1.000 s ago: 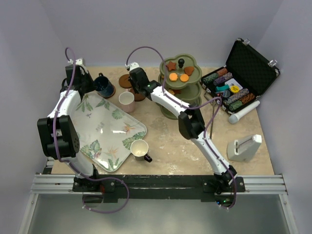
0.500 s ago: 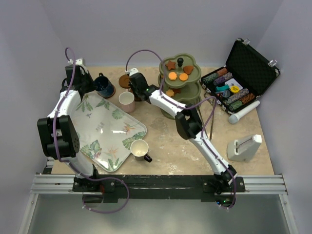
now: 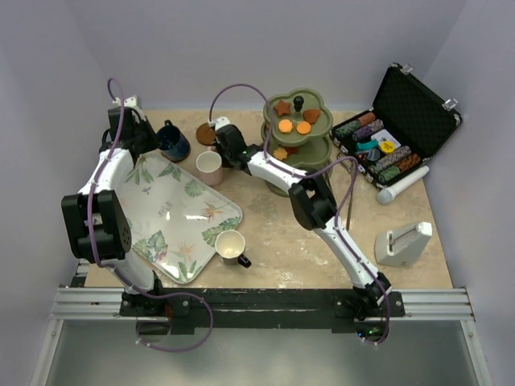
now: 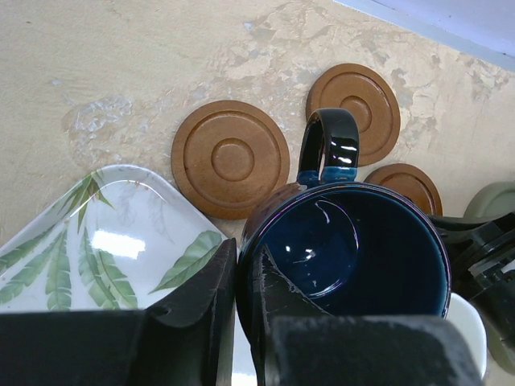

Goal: Serve the afternoon tea
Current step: Move the coaster to the center of the board.

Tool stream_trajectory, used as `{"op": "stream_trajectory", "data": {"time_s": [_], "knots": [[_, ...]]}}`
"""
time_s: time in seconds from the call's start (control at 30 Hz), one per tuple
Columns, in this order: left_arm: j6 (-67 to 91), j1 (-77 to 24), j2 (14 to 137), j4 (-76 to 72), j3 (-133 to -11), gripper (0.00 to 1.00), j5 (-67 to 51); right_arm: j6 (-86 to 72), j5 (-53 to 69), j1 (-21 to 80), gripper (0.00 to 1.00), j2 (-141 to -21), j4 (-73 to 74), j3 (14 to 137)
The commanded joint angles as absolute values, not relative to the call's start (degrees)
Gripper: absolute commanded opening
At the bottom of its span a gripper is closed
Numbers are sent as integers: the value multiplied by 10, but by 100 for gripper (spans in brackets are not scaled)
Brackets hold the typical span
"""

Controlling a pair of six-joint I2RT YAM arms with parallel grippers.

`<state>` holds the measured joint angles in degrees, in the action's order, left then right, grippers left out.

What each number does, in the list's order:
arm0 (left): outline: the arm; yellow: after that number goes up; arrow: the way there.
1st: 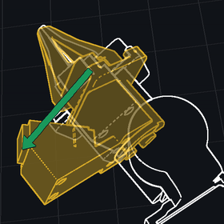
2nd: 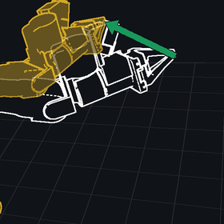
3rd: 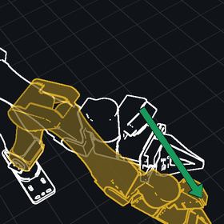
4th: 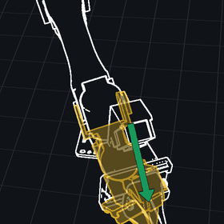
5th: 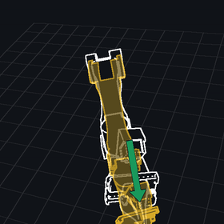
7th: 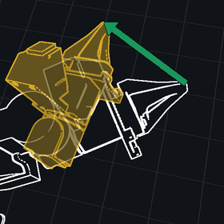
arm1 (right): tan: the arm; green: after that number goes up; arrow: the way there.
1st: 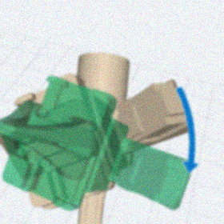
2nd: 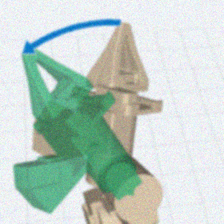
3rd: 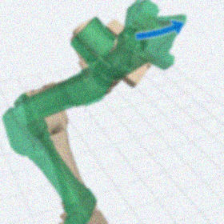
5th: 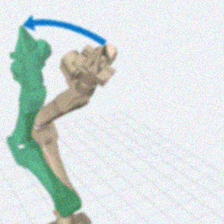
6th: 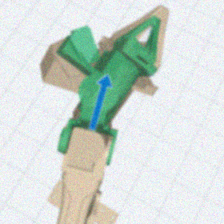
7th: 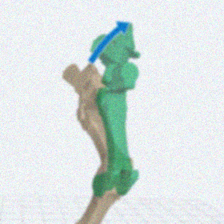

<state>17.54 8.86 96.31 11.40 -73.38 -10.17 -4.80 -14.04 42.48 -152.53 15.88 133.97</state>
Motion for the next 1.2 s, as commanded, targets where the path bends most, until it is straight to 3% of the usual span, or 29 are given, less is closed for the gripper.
{"op": "stream_trajectory", "data": {"time_s": [0.0,0.63,1.17], "knots": [[198,85,927,59,-750,0,-122,-61,-141,426,19,-1492,191,1279],[202,86,924,54,-745,0,-127,-99,-189,481,16,-1318,171,1005],[202,85,919,51,-743,0,-123,-226,-220,497,14,-1162,149,732]]}}
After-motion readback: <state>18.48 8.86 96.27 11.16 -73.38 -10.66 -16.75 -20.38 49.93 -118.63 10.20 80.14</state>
